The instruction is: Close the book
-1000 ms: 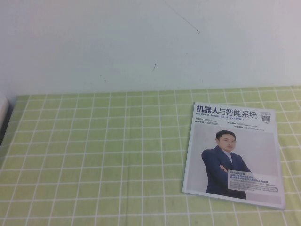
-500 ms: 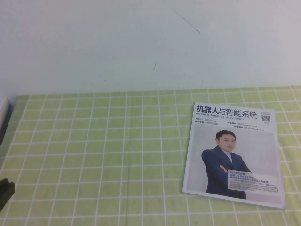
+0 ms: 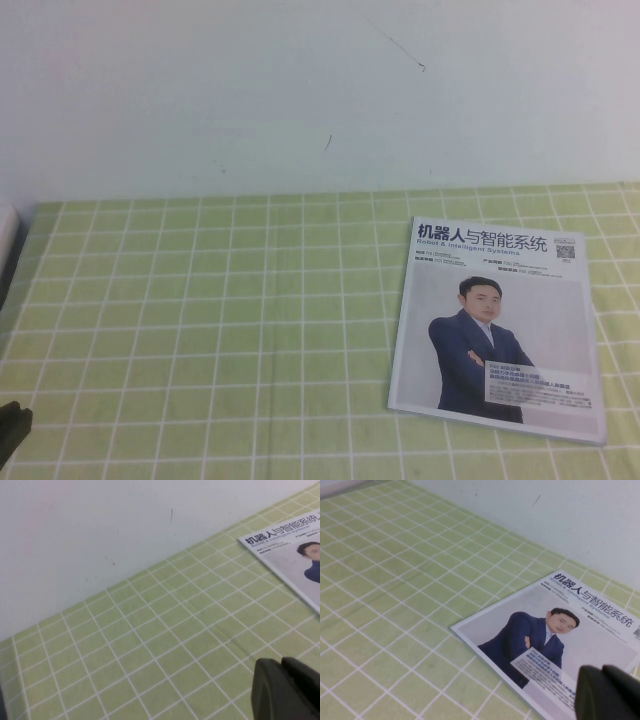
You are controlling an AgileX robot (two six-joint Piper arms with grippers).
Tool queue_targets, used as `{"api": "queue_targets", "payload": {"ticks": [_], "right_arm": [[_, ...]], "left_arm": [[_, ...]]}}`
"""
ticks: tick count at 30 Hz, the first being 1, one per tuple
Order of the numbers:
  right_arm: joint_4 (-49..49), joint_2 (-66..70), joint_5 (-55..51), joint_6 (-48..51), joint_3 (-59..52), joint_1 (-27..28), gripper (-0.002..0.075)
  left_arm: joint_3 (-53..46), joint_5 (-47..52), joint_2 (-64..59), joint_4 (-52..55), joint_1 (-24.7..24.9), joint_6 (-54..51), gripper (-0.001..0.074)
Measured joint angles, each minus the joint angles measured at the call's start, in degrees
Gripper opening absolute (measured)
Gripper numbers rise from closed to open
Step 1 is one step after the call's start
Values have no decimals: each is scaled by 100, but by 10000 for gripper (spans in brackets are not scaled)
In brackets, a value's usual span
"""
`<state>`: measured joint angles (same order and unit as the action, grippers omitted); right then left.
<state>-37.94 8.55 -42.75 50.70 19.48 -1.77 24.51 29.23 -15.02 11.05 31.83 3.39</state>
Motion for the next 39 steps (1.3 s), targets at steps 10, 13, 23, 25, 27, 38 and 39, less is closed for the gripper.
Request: {"api": "queue_targets", "payload": {"ticks": [10, 13, 23, 25, 27, 38, 39], "right_arm": [[0, 0, 5, 0, 0, 0, -4], [0, 0, 5, 0, 0, 0, -4], [-13, 0, 5, 0, 0, 0, -4], [-13, 0, 5, 0, 0, 0, -4], [-13, 0, 5, 0, 0, 0, -4], [-26, 0, 14, 0, 0, 0, -4], [-26, 0, 14, 0, 0, 0, -4]], "left_arm": [[-327, -351, 428, 316, -456, 357, -3], [-596, -680, 594, 92, -940, 357, -3], [-1994, -1302, 1083, -174, -2133, 334, -3], [-2230, -1302, 1243, -269, -2209, 334, -3], [-2476, -1302, 1415, -395, -2277, 334, -3], [-2563, -1135, 1559, -750, -2391, 334, -3], [-2563, -1135, 1559, -750, -2391, 334, -3]]}}
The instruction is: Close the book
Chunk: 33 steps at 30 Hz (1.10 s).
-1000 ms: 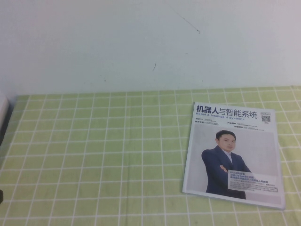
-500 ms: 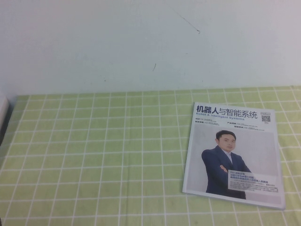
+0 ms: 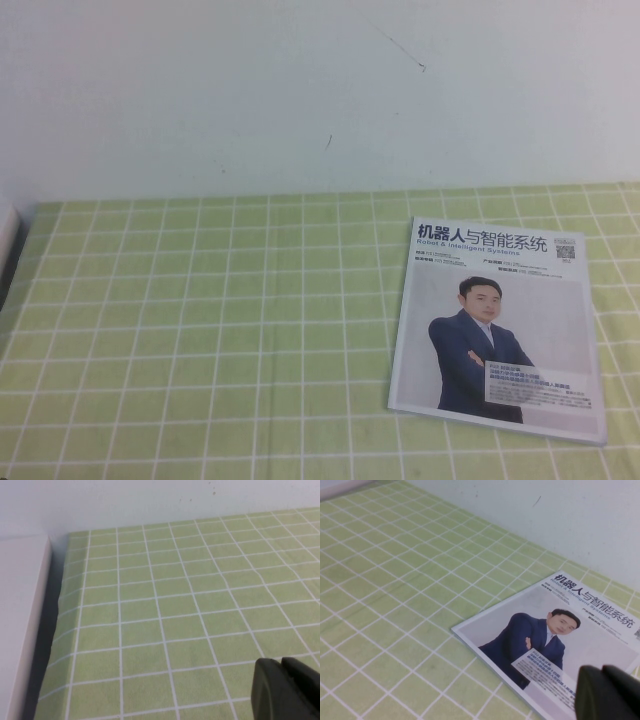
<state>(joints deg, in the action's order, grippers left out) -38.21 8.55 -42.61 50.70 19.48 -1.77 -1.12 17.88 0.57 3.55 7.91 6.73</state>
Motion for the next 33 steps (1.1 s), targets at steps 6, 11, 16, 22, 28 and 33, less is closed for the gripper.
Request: {"api": "queue_targets", "payload": {"ticks": [6, 11, 16, 22, 28, 33], "right_arm": [[0, 0, 0, 0, 0, 0, -4], [0, 0, 0, 0, 0, 0, -4], [0, 0, 0, 0, 0, 0, -4], [-4, 0, 0, 0, 0, 0, -4], [-13, 0, 0, 0, 0, 0, -4], [-13, 0, 0, 0, 0, 0, -4]], "left_arm": [[0, 11, 2, 0, 0, 183, -3], [0, 11, 2, 0, 0, 316, -3], [0, 11, 2, 10, 0, 687, -3], [0, 22, 2, 10, 0, 576, -3], [0, 33, 2, 10, 0, 537, -3], [0, 33, 2, 10, 0, 528, -3]]}}
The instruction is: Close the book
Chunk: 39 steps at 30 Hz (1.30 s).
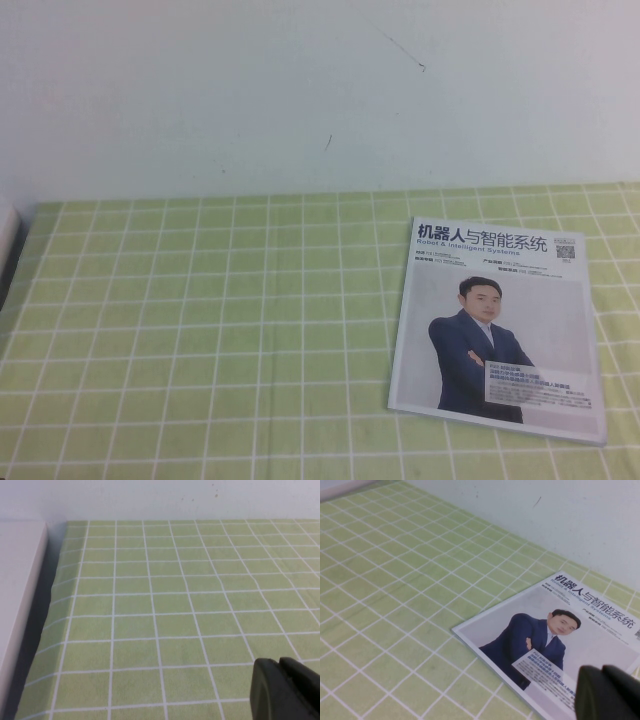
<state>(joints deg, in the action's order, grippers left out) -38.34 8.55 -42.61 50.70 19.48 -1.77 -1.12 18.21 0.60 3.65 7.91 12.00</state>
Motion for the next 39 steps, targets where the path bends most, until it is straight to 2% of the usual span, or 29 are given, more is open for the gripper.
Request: {"api": "queue_targets", "payload": {"ticks": [16, 22, 25, 28, 31, 35, 39], "right_arm": [[0, -4, 30, 0, -37, 0, -4], [185, -184, 886, -119, -361, 46, -4], [903, -364, 1861, -925, -685, 205, -4], [2310, -559, 2851, -2259, -1134, 350, -4], [3375, -612, 3405, -3322, -1580, 411, -4], [3761, -624, 3413, -3750, -2066, 411, -4], [3834, -624, 2545, -3859, -2108, 411, -4]], "left_arm": [[0, 0, 0, 0, -3, 0, -3], [0, 0, 0, 0, -3, 0, -3], [0, 0, 0, 0, -3, 0, -3], [0, 0, 0, 0, -3, 12, -3], [0, 0, 0, 0, -3, 12, -3], [0, 0, 0, 0, -3, 12, -3], [0, 0, 0, 0, -3, 12, -3]]}}
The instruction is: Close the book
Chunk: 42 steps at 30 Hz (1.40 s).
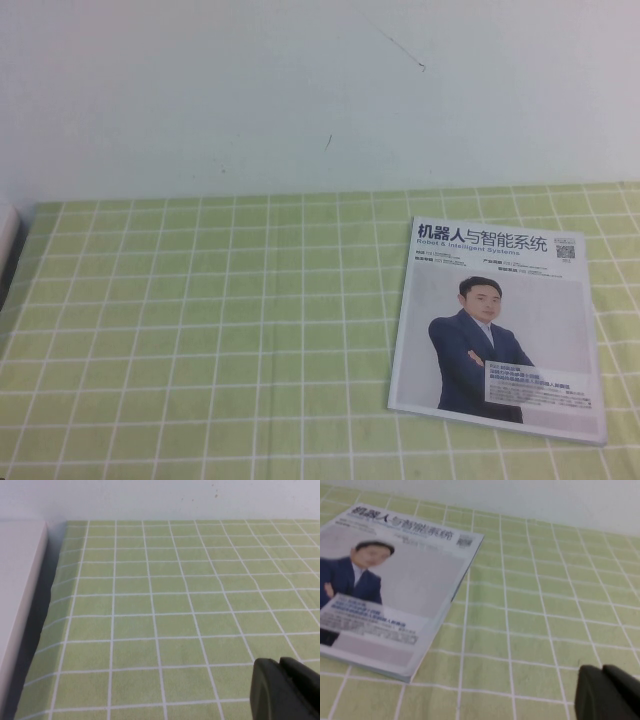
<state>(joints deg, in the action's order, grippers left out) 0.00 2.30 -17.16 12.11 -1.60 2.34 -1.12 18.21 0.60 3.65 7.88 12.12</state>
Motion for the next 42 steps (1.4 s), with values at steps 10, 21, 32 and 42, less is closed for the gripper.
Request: {"api": "queue_targets", "payload": {"ticks": [10, 21, 32, 42], "right_arm": [[0, -293, -111, -163, 10, 0, -4], [0, -293, -146, -256, 10, -11, -4], [0, -293, -146, -256, 10, -11, -4], [0, -293, -146, -256, 10, -11, -4]], "left_arm": [[0, 0, 10, 0, 0, 0, -3], [0, 0, 10, 0, 0, 0, -3], [0, 0, 10, 0, 0, 0, -3], [0, 0, 10, 0, 0, 0, -3]]}}
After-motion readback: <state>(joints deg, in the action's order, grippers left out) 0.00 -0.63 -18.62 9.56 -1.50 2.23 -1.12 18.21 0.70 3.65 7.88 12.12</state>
